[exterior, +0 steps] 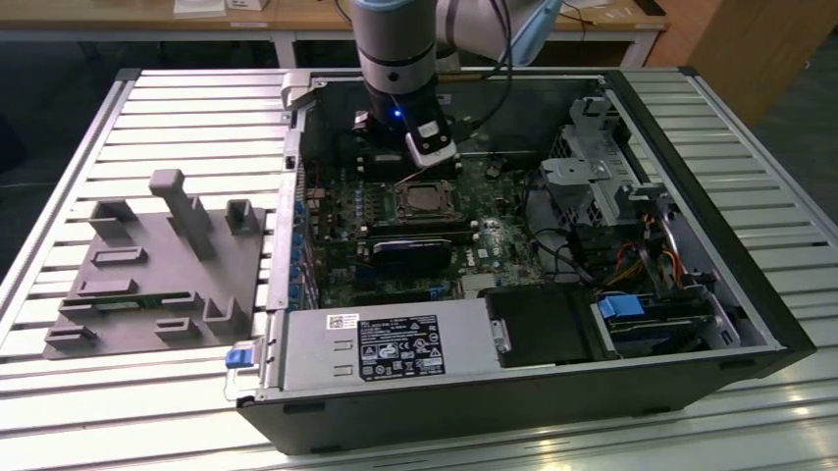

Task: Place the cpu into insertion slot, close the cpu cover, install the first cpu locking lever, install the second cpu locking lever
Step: 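Install the first cpu locking lever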

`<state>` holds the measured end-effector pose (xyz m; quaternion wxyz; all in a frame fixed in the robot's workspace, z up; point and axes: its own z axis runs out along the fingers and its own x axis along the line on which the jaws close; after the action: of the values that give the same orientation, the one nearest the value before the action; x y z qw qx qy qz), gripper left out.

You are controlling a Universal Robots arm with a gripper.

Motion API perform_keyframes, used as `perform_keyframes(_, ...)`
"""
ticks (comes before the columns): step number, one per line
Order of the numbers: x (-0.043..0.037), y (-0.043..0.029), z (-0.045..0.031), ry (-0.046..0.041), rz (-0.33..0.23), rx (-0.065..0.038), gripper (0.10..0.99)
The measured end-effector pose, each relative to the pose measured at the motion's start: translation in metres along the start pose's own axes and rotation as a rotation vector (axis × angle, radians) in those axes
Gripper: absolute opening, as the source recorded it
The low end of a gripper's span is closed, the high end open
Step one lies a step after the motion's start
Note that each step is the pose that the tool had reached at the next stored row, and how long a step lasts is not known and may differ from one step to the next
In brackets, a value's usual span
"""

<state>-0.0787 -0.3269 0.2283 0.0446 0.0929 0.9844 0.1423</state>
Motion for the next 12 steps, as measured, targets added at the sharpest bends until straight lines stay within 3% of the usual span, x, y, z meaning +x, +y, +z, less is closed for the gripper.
perform_keyframes(12, 0.0, -0.0009, 0.0027, -0.0982, -0.028, -0.021, 0.102)
